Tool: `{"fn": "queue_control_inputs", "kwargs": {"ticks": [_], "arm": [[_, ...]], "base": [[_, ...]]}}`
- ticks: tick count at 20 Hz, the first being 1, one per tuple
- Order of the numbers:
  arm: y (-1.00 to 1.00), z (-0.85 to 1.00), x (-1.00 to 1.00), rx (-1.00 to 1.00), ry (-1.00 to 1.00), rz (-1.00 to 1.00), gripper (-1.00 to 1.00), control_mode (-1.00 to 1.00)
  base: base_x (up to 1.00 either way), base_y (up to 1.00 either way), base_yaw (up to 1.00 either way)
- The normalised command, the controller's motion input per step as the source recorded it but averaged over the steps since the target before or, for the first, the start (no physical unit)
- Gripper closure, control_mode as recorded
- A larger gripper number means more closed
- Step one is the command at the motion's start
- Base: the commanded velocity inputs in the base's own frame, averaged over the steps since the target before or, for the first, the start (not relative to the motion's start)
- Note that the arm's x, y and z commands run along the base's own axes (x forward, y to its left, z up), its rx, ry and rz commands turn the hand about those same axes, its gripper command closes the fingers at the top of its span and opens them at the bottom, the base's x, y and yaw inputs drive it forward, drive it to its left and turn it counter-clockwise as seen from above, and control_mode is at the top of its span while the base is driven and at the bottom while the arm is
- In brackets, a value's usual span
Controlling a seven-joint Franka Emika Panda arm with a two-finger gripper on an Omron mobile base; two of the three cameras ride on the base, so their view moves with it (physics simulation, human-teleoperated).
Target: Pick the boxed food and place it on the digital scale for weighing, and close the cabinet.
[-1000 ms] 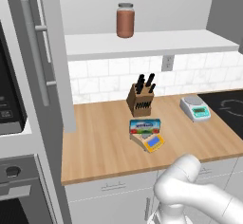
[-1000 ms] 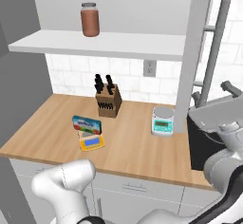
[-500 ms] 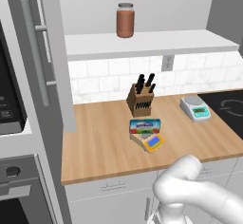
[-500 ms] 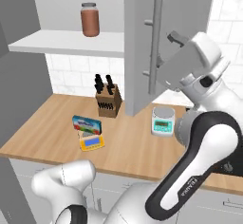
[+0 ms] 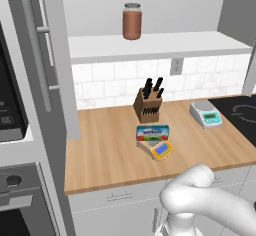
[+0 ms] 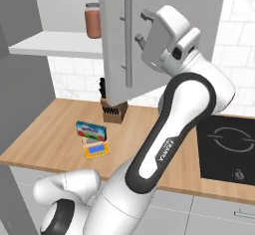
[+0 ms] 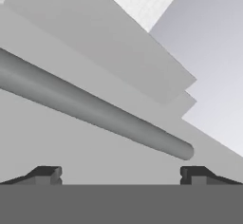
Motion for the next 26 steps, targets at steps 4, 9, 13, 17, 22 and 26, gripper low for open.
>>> {"fn": "queue_control_inputs", "kwargs": {"ticks": [4, 9, 13, 17, 22, 26], "arm": [[0.06, -0.04, 0.49, 0.00, 0.00, 0.00, -1.00, -1.00], [0.20, -0.16, 0.56, -0.01, 0.00, 0.00, -1.00, -1.00], [0.14, -0.21, 0.56, 0.00, 0.00, 0.00, -1.00, -1.00], [0.23, -0.27, 0.66, 0.00, 0.00, 0.00, -1.00, -1.00], [0.15, -0.25, 0.69, 0.00, 0.00, 0.00, -1.00, -1.00], [0.13, -0.20, 0.59, 0.00, -0.01, 0.00, -1.00, -1.00]], "base": [[0.00, 0.00, 0.00], [0.00, 0.00, 0.00], [0.00, 0.00, 0.00], [0.00, 0.00, 0.00], [0.00, 0.00, 0.00], [0.00, 0.00, 0.00]]}}
